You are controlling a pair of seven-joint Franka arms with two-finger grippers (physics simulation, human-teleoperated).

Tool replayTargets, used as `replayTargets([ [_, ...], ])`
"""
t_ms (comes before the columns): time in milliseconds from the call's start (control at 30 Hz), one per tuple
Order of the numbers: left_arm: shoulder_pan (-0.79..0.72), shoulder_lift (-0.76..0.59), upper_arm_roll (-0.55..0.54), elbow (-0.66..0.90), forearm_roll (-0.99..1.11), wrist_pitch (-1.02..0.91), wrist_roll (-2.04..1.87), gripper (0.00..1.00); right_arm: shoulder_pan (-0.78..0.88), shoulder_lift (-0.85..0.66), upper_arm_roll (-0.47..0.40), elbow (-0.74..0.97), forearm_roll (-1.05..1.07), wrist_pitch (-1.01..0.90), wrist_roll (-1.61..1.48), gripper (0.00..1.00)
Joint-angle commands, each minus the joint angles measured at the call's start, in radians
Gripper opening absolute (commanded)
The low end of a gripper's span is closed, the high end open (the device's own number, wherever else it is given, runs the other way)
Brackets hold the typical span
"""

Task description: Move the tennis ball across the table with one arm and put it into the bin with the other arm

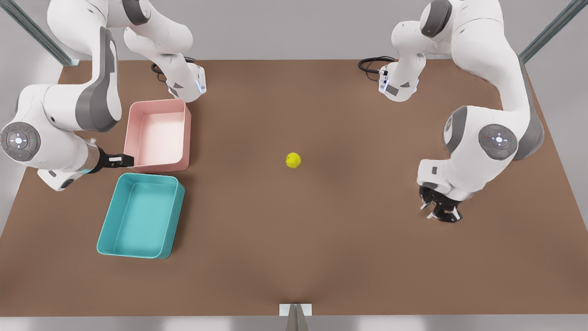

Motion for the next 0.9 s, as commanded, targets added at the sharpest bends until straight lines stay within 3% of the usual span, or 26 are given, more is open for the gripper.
replayTargets([
  [0, -0.023, -0.058, 0.012, 0.062, 0.003, -0.587, -1.015, 0.98, 0.047, 0.031, 0.002, 0.007, 0.003, 0.013, 0.010, 1.00],
  [67, -0.035, -0.199, 0.024, -0.136, -0.003, -0.395, -1.257, 1.00, 0.189, 0.138, 0.002, 0.039, 0.009, 0.168, 0.197, 1.00],
  [267, -0.009, -0.154, 0.016, -0.145, -0.066, -0.444, -1.254, 1.00, 0.444, 0.382, 0.002, 0.039, 0.091, 0.546, 1.036, 1.00],
  [433, 0.000, -0.151, 0.016, -0.147, -0.061, -0.446, -1.254, 1.00, 0.542, 0.511, 0.002, -0.005, 0.126, 0.850, 1.227, 1.00],
  [533, 0.012, -0.144, 0.016, -0.147, -0.061, -0.446, -1.254, 1.00, 0.617, 0.390, 0.002, -0.227, 0.129, 0.971, 1.225, 1.00],
  [667, 0.014, -0.141, 0.016, -0.147, -0.061, -0.447, -1.254, 1.00, 0.700, 0.143, 0.002, -0.500, 0.126, 0.948, 1.207, 1.00],
  [867, 0.025, -0.141, 0.016, -0.145, -0.058, -0.444, -1.252, 1.00, 0.756, 0.028, 0.000, -0.715, 0.117, 0.967, 1.179, 1.00],
])
